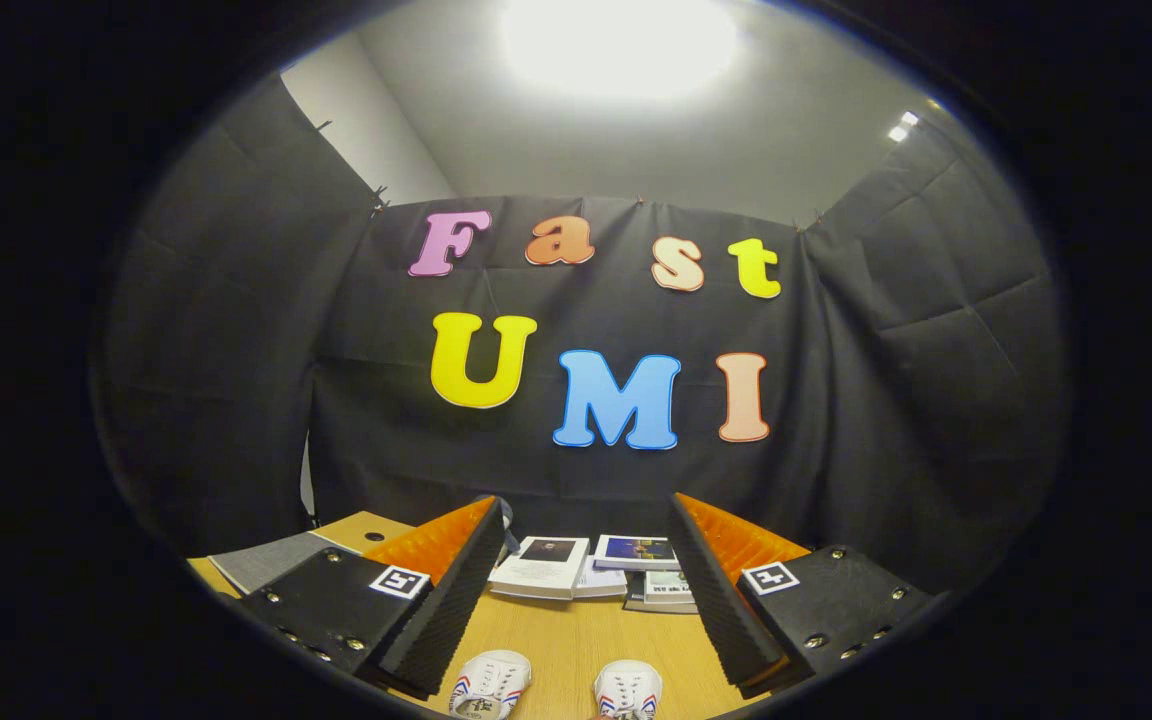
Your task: Open the storage box then place both shoes into the box .Put the left shoe in first, then the right shoe, with the right side of both shoes facing outward in a uniform manner.
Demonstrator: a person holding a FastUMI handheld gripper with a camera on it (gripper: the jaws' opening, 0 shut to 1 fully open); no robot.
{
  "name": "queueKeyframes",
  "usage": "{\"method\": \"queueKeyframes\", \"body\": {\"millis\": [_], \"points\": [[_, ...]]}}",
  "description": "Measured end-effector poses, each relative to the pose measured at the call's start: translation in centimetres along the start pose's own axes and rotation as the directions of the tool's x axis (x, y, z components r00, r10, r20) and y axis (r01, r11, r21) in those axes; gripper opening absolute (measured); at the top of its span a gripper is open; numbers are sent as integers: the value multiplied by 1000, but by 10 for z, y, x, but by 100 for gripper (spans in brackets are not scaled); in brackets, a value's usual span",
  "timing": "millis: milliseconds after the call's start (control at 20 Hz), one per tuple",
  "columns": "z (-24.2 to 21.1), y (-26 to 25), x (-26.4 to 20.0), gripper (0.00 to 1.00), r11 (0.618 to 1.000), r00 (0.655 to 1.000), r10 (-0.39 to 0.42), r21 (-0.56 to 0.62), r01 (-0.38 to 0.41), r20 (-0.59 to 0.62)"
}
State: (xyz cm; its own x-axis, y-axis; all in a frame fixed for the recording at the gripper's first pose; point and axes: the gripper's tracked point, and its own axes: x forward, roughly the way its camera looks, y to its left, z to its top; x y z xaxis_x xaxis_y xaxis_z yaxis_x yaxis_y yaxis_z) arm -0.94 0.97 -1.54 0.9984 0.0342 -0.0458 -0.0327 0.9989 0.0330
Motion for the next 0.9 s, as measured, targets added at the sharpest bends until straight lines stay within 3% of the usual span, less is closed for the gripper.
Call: {"method": "queueKeyframes", "body": {"millis": [300,700,900], "points": [[-2,6,-6,98,999,1000,19,41,-18,-4],[-26,47,-9,98,971,984,162,192,-146,-72],[-51,80,-11,98,913,947,284,344,-221,-147]]}}
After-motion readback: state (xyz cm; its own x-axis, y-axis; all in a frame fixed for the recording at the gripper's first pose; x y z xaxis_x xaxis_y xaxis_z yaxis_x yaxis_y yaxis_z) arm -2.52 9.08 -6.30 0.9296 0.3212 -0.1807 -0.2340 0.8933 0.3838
